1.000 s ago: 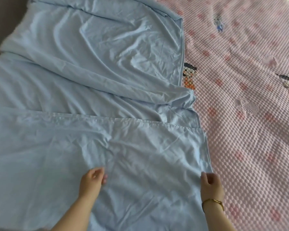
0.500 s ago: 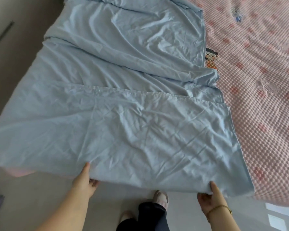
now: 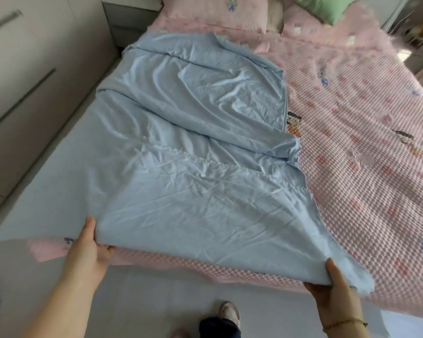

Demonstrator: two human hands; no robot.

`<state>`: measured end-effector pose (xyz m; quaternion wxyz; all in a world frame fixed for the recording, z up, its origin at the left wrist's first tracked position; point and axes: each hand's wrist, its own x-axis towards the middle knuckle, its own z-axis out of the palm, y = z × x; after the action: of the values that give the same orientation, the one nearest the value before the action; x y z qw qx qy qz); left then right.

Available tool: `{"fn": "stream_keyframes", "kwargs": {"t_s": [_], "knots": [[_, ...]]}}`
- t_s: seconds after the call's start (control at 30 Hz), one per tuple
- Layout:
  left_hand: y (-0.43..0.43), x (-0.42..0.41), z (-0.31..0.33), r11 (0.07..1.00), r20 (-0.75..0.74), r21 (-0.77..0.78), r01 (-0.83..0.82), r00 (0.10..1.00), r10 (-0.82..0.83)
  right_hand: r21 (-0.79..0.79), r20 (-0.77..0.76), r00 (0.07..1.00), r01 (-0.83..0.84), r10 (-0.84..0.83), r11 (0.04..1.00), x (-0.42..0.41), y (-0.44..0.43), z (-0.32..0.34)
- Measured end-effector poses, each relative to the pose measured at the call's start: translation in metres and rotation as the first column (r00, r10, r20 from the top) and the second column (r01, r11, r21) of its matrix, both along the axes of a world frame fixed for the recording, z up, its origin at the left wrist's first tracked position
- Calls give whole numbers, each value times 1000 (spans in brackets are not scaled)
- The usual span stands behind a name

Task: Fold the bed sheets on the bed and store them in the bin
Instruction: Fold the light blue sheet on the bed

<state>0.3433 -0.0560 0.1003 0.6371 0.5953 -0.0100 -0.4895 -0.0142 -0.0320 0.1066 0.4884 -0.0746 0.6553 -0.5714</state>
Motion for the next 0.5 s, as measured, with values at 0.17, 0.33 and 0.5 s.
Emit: {"fn": "stream_keyframes", "kwargs": {"t_s": [0.17, 0.33, 0.5], "knots": [[41, 7, 31, 997, 154, -71, 23, 988, -12, -73, 10, 998, 65, -65, 995, 0, 35, 29], [79, 20, 44, 995, 194, -96, 0, 981, 19, -130, -8, 1000, 18, -19, 991, -9, 68, 58], [101, 1, 68, 993, 183, -112, -35, 982, 55, -135, -54, 998, 10, -18, 991, -10, 100, 79]]}}
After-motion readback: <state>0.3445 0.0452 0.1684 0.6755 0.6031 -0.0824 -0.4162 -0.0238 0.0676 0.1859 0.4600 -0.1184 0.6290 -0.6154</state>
